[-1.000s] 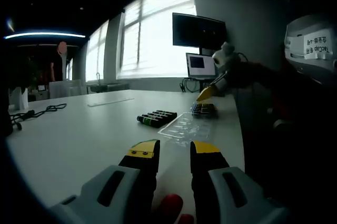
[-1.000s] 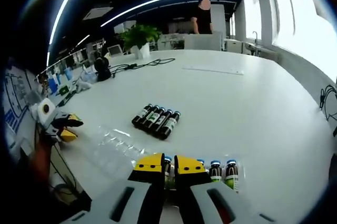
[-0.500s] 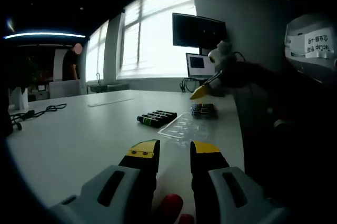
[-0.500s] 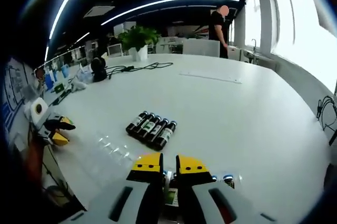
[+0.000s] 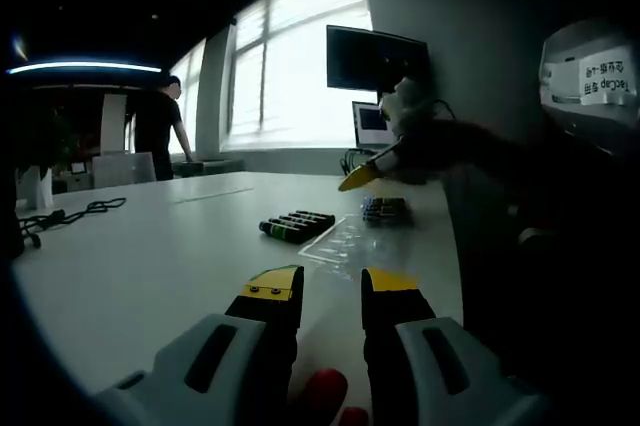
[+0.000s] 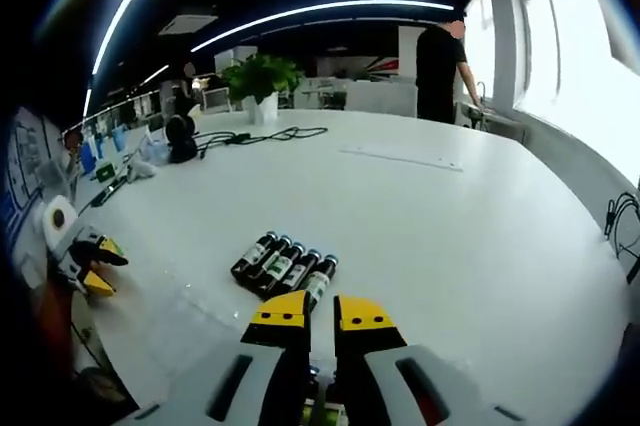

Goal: Grip medicine bottles put into box

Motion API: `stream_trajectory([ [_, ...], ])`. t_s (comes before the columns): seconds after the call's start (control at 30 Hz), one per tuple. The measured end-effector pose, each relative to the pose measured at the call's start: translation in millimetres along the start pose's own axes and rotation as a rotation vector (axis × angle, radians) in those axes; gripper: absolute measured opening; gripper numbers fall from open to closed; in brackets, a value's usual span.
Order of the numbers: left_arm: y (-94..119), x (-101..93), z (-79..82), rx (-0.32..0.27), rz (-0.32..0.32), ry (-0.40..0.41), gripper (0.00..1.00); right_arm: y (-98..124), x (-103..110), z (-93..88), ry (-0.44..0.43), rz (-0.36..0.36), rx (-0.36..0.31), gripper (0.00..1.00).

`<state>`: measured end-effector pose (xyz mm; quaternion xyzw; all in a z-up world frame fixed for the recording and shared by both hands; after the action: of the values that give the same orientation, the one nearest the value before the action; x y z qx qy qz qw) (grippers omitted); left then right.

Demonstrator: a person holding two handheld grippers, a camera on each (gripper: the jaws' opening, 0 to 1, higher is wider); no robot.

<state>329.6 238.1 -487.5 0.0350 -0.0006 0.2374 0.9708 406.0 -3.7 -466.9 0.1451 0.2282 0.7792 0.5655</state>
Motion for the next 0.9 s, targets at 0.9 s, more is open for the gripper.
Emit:
stream_trajectory([
  [0.9,-0.5,0.0,-0.6,0.004,0.002,-0.003,0.18,-46.4,4.6,-1.5,0.038,0.0,0.089,0.06],
])
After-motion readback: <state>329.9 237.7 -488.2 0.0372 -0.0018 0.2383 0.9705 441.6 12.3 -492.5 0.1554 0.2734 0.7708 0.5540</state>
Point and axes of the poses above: the point that each gripper's makers call its tool centre point, and the gripper's own axes: y roughly backward along the fingers, x roughly to its left, z roughly out of its top, the point moved 3 cm from there along y, roughly backward along the fingers, and after that the axes turned 4 degrees about -z, right-handed, at the moved point
